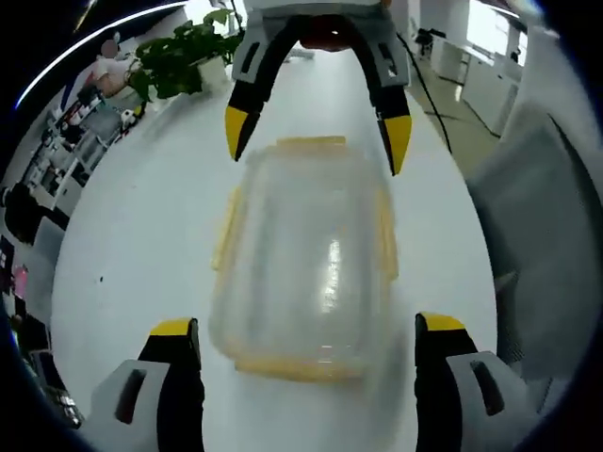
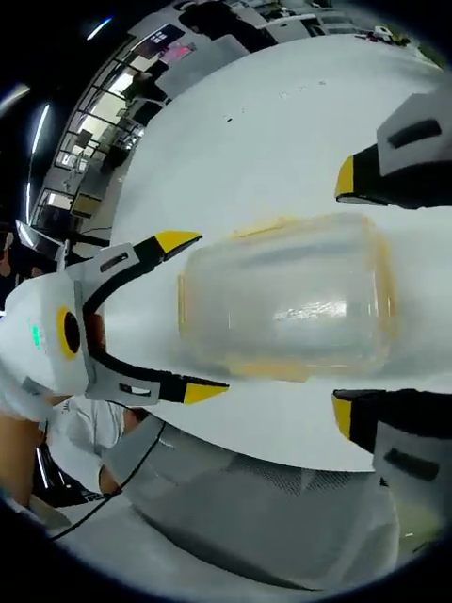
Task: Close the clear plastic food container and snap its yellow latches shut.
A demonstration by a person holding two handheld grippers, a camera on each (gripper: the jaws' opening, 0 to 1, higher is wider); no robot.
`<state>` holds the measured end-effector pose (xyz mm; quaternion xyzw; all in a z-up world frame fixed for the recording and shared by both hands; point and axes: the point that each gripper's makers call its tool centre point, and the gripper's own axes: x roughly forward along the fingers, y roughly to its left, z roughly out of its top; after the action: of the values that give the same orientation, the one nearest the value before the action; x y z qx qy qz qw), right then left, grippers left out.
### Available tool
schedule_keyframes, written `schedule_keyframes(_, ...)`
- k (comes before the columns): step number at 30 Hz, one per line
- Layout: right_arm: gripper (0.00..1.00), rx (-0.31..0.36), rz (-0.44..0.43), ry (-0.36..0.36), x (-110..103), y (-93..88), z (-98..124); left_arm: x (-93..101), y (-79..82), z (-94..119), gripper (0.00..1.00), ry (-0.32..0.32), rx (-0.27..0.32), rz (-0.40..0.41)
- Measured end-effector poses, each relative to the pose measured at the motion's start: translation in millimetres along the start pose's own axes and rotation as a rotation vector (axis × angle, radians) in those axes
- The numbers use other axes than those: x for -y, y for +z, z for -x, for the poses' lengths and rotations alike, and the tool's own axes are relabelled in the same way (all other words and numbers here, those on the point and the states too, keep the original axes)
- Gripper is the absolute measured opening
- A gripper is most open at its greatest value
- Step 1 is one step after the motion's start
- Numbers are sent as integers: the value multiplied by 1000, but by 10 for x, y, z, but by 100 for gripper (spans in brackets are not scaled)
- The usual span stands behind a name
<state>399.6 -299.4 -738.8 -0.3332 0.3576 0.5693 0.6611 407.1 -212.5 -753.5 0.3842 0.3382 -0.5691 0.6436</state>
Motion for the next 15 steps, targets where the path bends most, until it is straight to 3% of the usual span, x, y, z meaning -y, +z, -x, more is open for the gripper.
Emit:
schedule_keyframes(3,77,-3,20,5,2,23,-68,32,-7,-53,89,-21,-7,2)
schedule_keyframes(5,74,-16,33,8,-4,7,-115,-73,-43,-66,81,26,-29,-46)
schedule_keyframes(11,73,13,28,6,2,32,-101,-46,-40,-37,80,3,-8,-32)
schedule_keyframes(15,73,-2,34,11,-45,94,-140,-23,-93,-10,80,2,-11,-43)
